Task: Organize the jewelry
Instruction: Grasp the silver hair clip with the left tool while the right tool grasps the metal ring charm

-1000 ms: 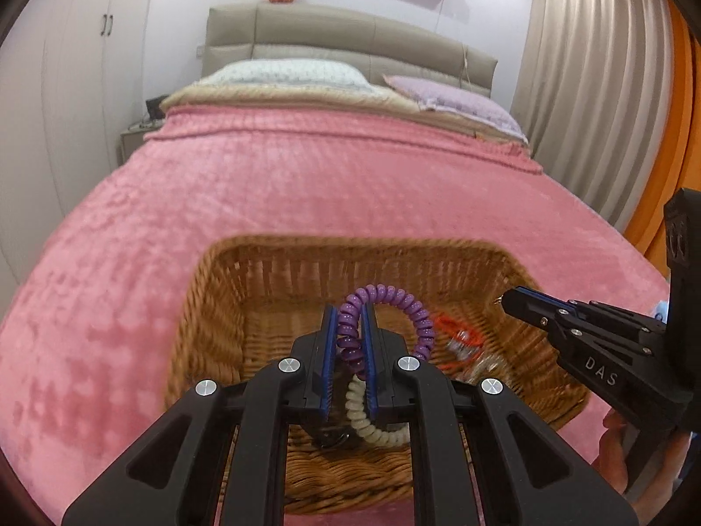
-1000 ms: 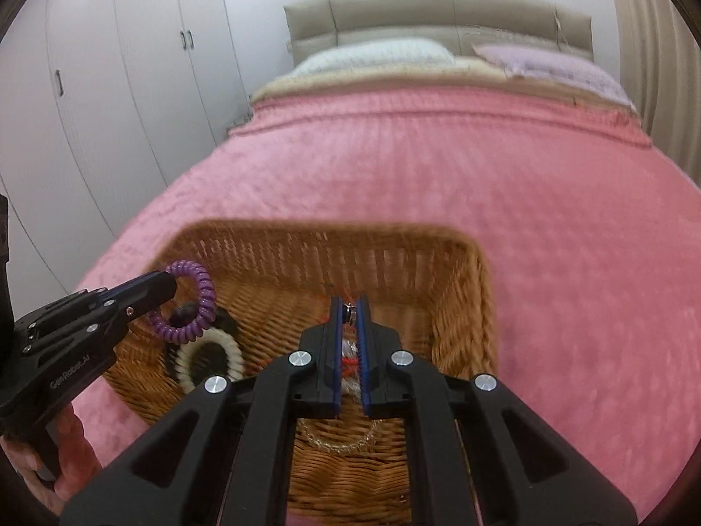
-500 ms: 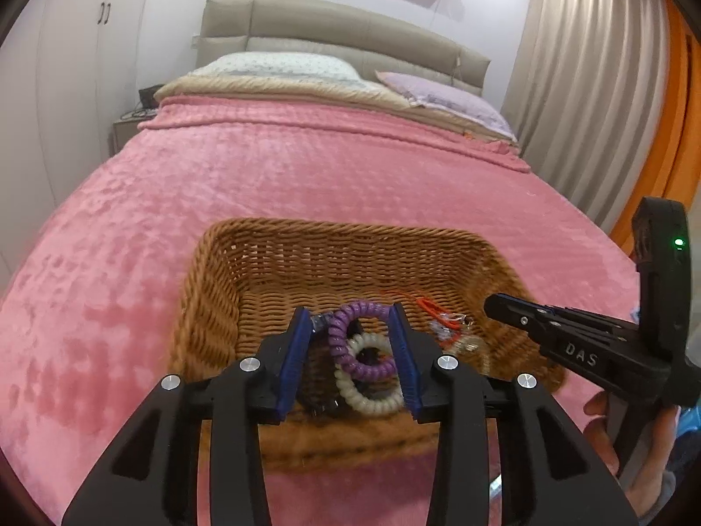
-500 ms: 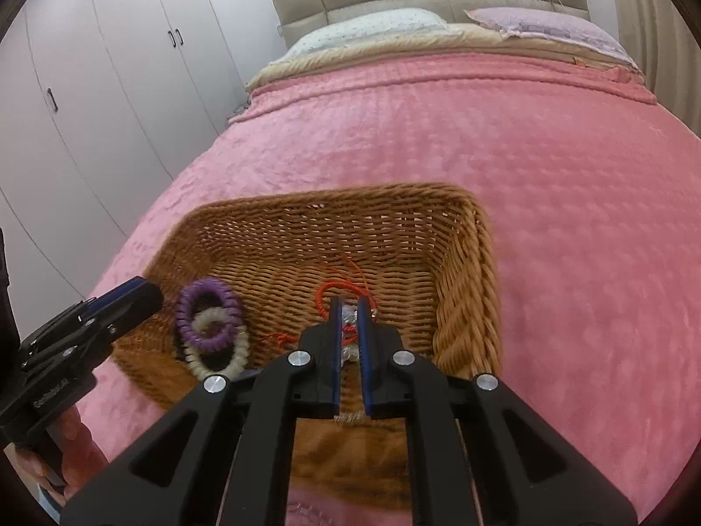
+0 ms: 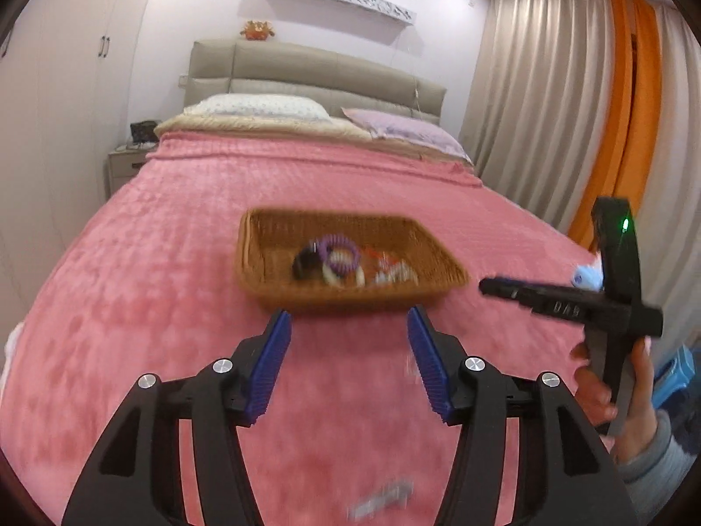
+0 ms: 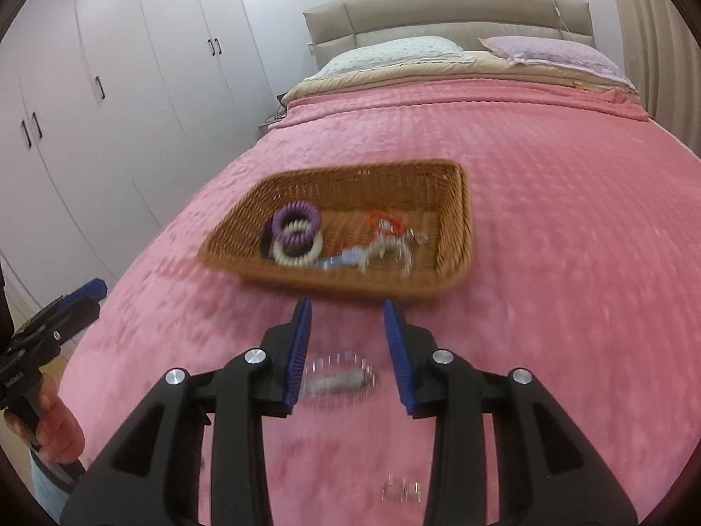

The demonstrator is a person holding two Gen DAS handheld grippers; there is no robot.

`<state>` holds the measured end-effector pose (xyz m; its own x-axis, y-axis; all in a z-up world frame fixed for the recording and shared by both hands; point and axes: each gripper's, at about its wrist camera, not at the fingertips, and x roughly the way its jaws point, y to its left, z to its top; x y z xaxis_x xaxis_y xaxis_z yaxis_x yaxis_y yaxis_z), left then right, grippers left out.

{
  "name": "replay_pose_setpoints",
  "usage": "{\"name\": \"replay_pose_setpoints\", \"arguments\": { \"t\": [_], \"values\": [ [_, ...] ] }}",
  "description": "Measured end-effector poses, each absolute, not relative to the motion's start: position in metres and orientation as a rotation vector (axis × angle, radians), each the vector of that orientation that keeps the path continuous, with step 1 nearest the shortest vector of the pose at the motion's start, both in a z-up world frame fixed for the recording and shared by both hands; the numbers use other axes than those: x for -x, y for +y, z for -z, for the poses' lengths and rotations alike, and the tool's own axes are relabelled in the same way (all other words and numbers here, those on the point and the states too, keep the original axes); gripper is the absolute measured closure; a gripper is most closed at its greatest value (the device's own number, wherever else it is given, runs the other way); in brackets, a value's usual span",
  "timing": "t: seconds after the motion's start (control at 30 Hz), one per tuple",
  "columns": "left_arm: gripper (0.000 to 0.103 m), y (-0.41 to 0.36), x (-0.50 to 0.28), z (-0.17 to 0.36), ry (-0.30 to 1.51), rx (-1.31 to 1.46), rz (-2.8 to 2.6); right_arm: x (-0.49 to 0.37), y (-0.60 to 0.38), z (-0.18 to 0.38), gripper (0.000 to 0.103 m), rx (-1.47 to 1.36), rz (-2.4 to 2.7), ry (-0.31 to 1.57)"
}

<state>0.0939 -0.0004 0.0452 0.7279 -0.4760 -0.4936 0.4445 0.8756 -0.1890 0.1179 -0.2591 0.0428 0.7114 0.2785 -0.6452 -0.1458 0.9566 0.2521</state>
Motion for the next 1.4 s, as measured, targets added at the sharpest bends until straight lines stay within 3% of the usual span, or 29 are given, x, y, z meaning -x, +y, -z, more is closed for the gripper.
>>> {"name": "replay_pose_setpoints", "arguments": {
  "t": [0.3,0.67,0.97,1.4],
  "values": [
    [0.051,-0.014,-0.068,0.028,0.764,-0.167,0.546,-0.068,-0.256,-0.018,0.071,-0.169,-0.214,0.791],
    [0.056,-0.026,-0.055,0.052,0.838,-0.218,0.570,-0.042,-0.273,0.029,0.071,-0.230,-0.139,0.894],
    [0.091,-0.043,-0.049,0.052,0.835,-0.218,0.489,-0.041,-0.276,0.035,0.071,-0.249,-0.141,0.927],
    [0.091,-0.024,-0.065,0.048,0.816,0.045,0.392,-0.059,-0.260,0.038,0.071,-0.143,-0.068,0.935]
  ]
}}
